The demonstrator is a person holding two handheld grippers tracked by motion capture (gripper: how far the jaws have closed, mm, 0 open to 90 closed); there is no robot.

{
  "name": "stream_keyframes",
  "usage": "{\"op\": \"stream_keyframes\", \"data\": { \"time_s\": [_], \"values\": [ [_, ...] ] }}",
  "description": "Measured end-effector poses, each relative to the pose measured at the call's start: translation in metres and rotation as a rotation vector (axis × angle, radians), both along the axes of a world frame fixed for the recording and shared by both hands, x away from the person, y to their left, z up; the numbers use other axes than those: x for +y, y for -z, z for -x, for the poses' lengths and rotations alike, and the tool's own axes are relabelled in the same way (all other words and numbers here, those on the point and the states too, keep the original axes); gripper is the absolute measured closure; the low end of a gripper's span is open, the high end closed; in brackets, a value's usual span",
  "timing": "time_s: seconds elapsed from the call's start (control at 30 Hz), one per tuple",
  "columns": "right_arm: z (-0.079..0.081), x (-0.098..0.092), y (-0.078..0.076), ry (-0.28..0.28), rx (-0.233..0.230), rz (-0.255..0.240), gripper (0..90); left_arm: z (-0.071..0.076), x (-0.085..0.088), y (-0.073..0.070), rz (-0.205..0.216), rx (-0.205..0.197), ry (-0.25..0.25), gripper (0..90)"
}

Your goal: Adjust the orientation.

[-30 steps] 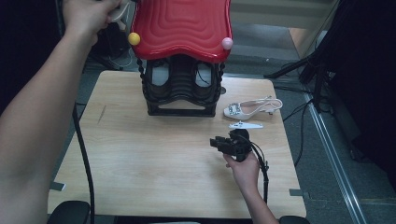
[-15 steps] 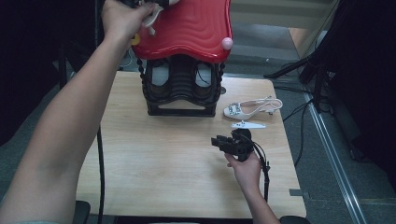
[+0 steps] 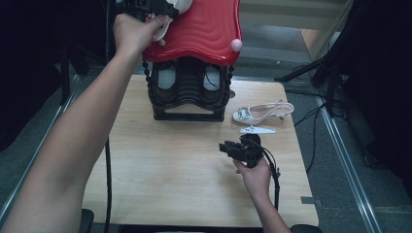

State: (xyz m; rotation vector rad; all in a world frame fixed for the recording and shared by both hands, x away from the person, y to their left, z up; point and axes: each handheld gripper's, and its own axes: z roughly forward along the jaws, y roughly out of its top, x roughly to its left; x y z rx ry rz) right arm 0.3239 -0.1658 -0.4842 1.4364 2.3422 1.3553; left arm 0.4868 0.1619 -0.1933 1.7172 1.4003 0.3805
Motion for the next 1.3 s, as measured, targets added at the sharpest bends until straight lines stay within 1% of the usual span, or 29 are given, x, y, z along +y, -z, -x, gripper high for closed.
{"op": "stream_keyframes", "data": {
  "time_s": [0.07,0.1,0.13,0.23,0.27,0.33,0.37,0.43,0.47,0.5,0.6,0.7,0.73,0.77,0.8,0.83,0.9,0.93,0.97,1.07,1.1,1.13,1.2,1.23,1.27,1.3],
  "values": [
    [0.0,0.0,0.0,0.0,-0.001,0.0,68.1,0.001,-0.001,0.0,-0.007,0.0,0.016,32.3],
    [0.0,0.0,0.0,-0.001,-0.003,0.001,68.1,0.002,-0.003,0.0,-0.022,-0.008,0.018,31.4],
    [0.0,0.0,0.0,0.0,-0.003,0.002,68.0,0.003,-0.004,-0.001,-0.036,-0.008,0.021,30.0],
    [0.0,0.0,0.0,0.001,-0.005,0.001,67.8,0.005,-0.005,-0.001,-0.058,-0.006,0.028,28.3],
    [0.0,-0.001,-0.001,0.0,-0.006,0.001,67.8,0.005,-0.005,-0.001,-0.059,-0.004,0.029,27.1],
    [0.0,-0.001,-0.001,0.002,-0.005,0.0,67.8,0.006,-0.003,-0.003,-0.021,0.0,0.037,24.1],
    [0.0,-0.001,-0.001,0.001,-0.004,0.001,67.7,0.007,-0.002,-0.004,-0.009,-0.003,0.038,22.5],
    [0.0,-0.001,0.0,0.001,-0.004,0.0,67.8,0.008,-0.002,-0.006,-0.029,-0.009,0.037,22.0],
    [0.0,0.0,0.0,0.002,-0.005,0.002,67.8,0.009,-0.002,-0.007,-0.048,-0.017,0.036,21.9],
    [0.0,0.0,0.0,0.002,-0.005,0.002,67.8,0.009,-0.002,-0.008,-0.05,-0.016,0.036,22.1],
    [0.0,0.0,0.0,0.003,-0.004,0.003,67.7,0.009,0.0,-0.01,-0.028,-0.008,0.046,22.1],
    [0.0,0.0,0.0,0.003,-0.005,0.002,67.6,0.011,0.001,-0.014,-0.035,-0.014,0.05,22.2],
    [0.0,0.0,0.0,0.003,-0.005,0.002,67.6,0.012,0.002,-0.016,-0.032,-0.018,0.048,22.4],
    [0.0,0.0,0.0,0.004,-0.005,0.004,67.6,0.012,0.003,-0.017,-0.025,-0.02,0.047,23.0],
    [0.0,0.0,0.0,0.003,-0.004,0.002,67.6,0.013,0.005,-0.019,-0.007,-0.022,0.047,23.1],
    [-0.001,-0.001,0.0,0.002,-0.005,0.003,67.5,0.013,0.006,-0.021,-0.003,-0.018,0.05,23.5],
    [-0.001,-0.001,-0.001,0.003,-0.006,0.001,67.5,0.014,0.008,-0.024,-0.01,-0.011,0.055,24.1],
    [-0.001,-0.001,-0.001,0.003,-0.006,0.002,67.5,0.014,0.009,-0.025,-0.01,-0.011,0.058,24.2],
    [0.0,-0.001,-0.001,0.004,-0.007,0.001,67.4,0.016,0.011,-0.027,-0.011,-0.02,0.056,24.5],
    [-0.001,-0.002,-0.001,0.009,-0.002,-0.002,67.3,0.017,0.016,-0.032,-0.005,-0.015,0.061,25.3],
    [-0.001,-0.002,-0.001,0.008,-0.002,-0.002,67.4,0.018,0.018,-0.033,-0.01,-0.016,0.064,25.6],
    [-0.001,-0.002,-0.001,0.008,-0.004,-0.001,67.3,0.019,0.021,-0.034,-0.015,-0.013,0.064,26.0],
    [-0.001,-0.002,-0.001,0.009,-0.006,0.001,67.3,0.02,0.026,-0.035,-0.013,-0.015,0.055,26.4],
    [-0.001,-0.003,-0.001,0.01,-0.004,0.0,67.4,0.021,0.028,-0.035,-0.02,-0.018,0.046,27.8],
    [-0.001,-0.003,-0.001,0.011,-0.004,0.001,67.3,0.022,0.031,-0.035,-0.038,-0.019,0.034,27.9],
    [-0.001,-0.002,-0.001,0.01,-0.005,0.002,67.4,0.022,0.033,-0.035,-0.045,-0.019,0.031,28.0]
  ]
}}
